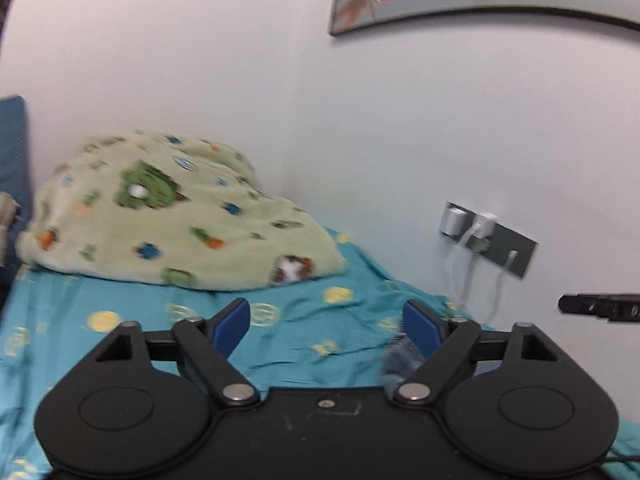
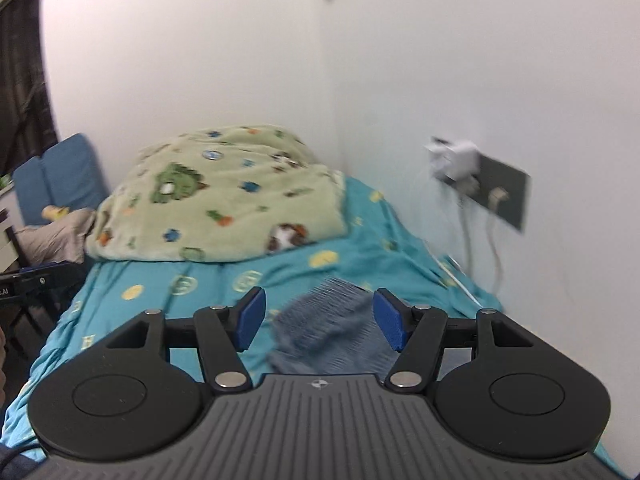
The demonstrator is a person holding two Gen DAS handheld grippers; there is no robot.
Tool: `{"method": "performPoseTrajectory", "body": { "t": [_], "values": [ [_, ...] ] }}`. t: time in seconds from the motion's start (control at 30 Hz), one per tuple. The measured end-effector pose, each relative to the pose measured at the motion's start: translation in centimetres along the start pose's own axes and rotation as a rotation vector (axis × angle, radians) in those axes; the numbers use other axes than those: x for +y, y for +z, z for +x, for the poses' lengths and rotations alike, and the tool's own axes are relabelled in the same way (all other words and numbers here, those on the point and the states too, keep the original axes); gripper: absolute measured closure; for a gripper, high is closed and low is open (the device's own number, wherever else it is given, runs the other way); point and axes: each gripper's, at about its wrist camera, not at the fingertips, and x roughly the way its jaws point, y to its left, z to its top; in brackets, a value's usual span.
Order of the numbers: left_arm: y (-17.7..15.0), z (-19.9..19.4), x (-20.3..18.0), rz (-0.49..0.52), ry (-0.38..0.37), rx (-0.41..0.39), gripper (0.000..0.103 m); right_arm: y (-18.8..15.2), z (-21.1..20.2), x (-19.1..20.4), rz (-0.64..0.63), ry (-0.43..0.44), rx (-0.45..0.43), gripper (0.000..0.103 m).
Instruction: Fold clothes
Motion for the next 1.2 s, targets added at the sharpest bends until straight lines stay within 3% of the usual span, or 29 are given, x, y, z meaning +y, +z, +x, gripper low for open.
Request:
{"method": "performPoseTrajectory", "body": {
  "t": [0.17, 0.4, 0.63, 0.77, 0.93, 1.2],
  "values": [
    [-0.9, -5.2, 4.4, -0.031, 0.113, -0.02, 0.015, 0.7, -0.3, 5.2, -0.027, 0.093, -0.026, 0.04],
    [-2.8, -8.3, 9.2, -0.083, 0.235, -0.058, 0.005, -0.1, 1.7, 12.1, -0.107, 0.162, -0.046, 0.039],
    [-5.1, -7.8, 10.6, -0.051, 0.344, -0.089, 0.002, -2.0, 5.5, 16.9, -0.116, 0.195, -0.082, 0.033],
    [-6.0, -6.5, 11.5, -0.071, 0.377, -0.068, 0.002, -3.0, 7.5, 19.0, -0.132, 0.217, -0.104, 0.029],
    [-6.9, -5.6, 12.5, -0.137, 0.411, -0.077, 0.002, -4.2, 9.0, 20.0, -0.128, 0.252, -0.12, 0.025],
    [-7.8, -5.4, 12.9, -0.148, 0.481, -0.11, 0.002, -6.2, 8.9, 19.8, -0.14, 0.268, -0.109, 0.024]
  ]
}}
